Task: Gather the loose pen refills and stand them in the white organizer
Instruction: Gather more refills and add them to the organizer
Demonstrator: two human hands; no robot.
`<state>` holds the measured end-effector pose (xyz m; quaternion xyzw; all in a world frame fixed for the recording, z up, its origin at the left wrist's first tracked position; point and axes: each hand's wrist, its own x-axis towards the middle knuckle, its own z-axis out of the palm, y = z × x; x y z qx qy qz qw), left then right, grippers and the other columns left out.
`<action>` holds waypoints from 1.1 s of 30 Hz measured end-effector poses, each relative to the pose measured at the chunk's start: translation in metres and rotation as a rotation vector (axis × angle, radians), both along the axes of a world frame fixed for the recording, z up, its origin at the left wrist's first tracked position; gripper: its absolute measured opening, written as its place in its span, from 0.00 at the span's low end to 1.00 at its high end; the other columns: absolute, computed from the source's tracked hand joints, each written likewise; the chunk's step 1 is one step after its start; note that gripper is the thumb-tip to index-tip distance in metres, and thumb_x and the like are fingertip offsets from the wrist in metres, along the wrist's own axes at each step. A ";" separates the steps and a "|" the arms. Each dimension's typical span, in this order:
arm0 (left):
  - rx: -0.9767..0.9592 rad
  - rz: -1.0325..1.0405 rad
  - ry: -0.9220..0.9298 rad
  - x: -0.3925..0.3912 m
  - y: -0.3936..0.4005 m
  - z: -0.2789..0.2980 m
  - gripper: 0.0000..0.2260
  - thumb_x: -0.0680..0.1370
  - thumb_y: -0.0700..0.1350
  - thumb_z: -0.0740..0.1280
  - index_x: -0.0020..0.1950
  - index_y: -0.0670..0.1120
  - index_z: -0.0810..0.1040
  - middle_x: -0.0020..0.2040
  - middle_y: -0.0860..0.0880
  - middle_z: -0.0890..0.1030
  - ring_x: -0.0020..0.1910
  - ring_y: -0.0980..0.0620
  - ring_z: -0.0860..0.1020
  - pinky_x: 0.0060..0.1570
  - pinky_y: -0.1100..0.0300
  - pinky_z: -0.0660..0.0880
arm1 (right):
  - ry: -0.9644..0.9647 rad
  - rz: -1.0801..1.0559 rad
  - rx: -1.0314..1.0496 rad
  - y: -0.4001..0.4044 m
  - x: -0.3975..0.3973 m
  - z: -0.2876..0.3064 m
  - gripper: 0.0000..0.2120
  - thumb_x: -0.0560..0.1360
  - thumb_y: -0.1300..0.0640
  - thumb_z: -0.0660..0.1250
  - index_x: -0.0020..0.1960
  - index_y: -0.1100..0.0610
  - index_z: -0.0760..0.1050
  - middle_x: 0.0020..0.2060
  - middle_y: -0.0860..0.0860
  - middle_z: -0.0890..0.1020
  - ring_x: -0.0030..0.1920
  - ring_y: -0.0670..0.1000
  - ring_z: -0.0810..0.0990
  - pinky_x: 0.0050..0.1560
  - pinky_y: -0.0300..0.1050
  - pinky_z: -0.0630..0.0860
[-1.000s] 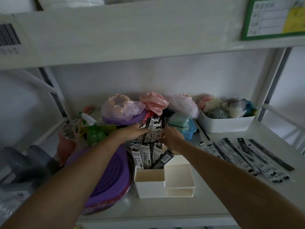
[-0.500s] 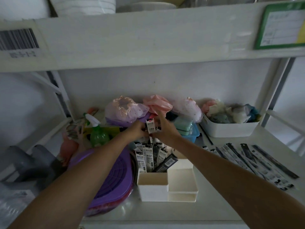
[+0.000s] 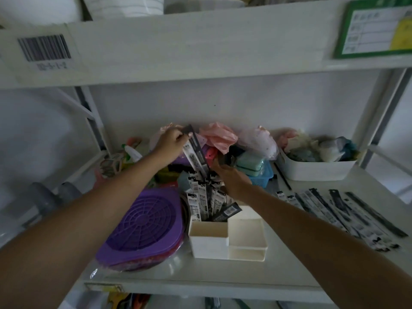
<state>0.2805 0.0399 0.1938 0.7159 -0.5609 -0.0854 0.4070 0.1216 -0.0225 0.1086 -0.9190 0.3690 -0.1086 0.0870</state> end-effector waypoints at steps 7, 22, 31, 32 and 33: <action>-0.138 -0.009 -0.097 0.002 0.008 0.003 0.13 0.80 0.42 0.58 0.48 0.39 0.81 0.36 0.39 0.79 0.34 0.48 0.74 0.36 0.59 0.65 | -0.074 -0.039 0.216 -0.006 0.002 0.012 0.29 0.73 0.64 0.67 0.72 0.54 0.63 0.70 0.56 0.70 0.69 0.57 0.69 0.68 0.49 0.67; -0.372 -0.172 -0.273 -0.061 0.046 0.021 0.09 0.75 0.40 0.66 0.52 0.37 0.80 0.41 0.47 0.81 0.28 0.67 0.75 0.32 0.79 0.71 | -0.654 0.067 0.278 0.060 -0.011 0.075 0.10 0.73 0.60 0.69 0.50 0.65 0.78 0.30 0.49 0.79 0.27 0.47 0.79 0.37 0.44 0.80; 0.040 -0.235 -0.413 -0.052 0.050 -0.048 0.12 0.72 0.37 0.70 0.54 0.37 0.79 0.50 0.41 0.83 0.47 0.46 0.80 0.47 0.60 0.75 | -0.079 -0.195 -0.084 0.051 -0.001 -0.003 0.19 0.69 0.47 0.70 0.55 0.58 0.78 0.58 0.55 0.78 0.64 0.56 0.69 0.63 0.51 0.62; 0.071 -0.247 -0.449 -0.049 0.048 -0.056 0.12 0.71 0.37 0.70 0.54 0.39 0.80 0.50 0.41 0.83 0.49 0.45 0.81 0.48 0.58 0.75 | -0.037 -0.202 -0.086 0.053 -0.001 -0.008 0.21 0.69 0.46 0.70 0.56 0.57 0.77 0.61 0.54 0.76 0.66 0.56 0.66 0.65 0.51 0.60; 0.107 -0.260 -0.489 -0.048 0.047 -0.063 0.12 0.71 0.38 0.70 0.54 0.41 0.80 0.51 0.42 0.83 0.50 0.45 0.81 0.51 0.54 0.76 | -0.035 -0.200 -0.083 0.054 -0.003 -0.012 0.21 0.68 0.46 0.70 0.58 0.55 0.77 0.64 0.53 0.74 0.68 0.56 0.63 0.67 0.52 0.59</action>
